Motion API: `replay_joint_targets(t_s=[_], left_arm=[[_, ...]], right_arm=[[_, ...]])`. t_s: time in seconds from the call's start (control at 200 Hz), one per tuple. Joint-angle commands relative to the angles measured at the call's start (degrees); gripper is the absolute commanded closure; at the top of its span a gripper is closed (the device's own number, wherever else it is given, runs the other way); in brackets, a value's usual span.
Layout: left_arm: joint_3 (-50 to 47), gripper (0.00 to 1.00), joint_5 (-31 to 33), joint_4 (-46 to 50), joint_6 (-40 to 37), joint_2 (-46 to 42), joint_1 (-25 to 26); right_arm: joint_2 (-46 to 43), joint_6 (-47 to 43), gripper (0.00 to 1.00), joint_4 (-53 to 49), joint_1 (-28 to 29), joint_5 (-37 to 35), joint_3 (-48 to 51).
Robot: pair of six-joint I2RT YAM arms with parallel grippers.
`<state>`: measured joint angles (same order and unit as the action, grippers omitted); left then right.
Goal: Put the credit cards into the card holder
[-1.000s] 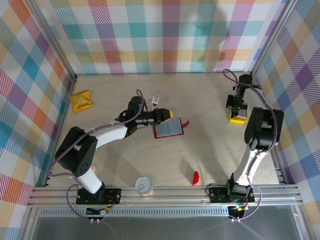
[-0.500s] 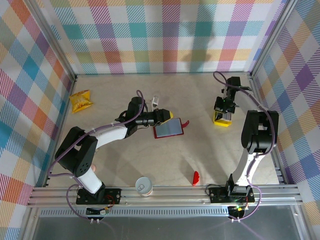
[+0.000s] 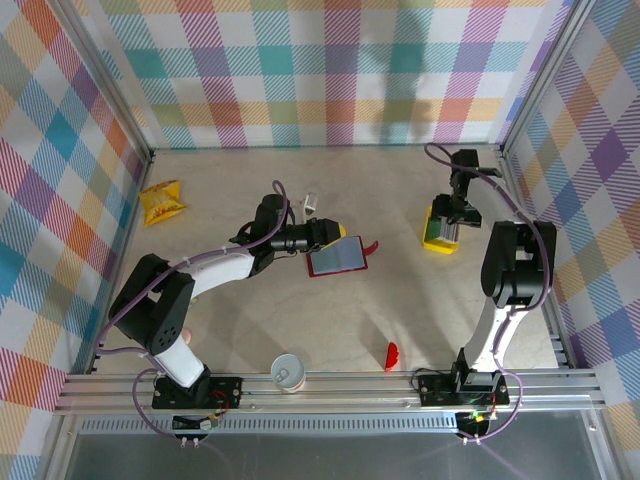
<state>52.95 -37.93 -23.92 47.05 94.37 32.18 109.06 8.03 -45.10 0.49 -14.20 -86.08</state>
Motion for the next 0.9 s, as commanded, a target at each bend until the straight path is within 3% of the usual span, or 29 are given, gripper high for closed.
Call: replay_joint_targets(t_s=[0.0,0.47,0.895], left_arm=[[0.37,0.67,-0.50,-0.07,-1.05,-0.68,0.51],[0.70,0.67,-0.17,2.16,-1.99,-1.59,0.51],[1.35,0.67,-0.30,2.74,-2.18,-1.21,0.51]], right_arm=[[2.41,-1.44,0.20,-1.61,0.78,-4.62,-2.99],[10.20,-3.44,0.20,-2.80,0.42,-6.29,-7.46],[7.40,-6.07,0.47,-0.34,0.29,-7.86,-7.08]])
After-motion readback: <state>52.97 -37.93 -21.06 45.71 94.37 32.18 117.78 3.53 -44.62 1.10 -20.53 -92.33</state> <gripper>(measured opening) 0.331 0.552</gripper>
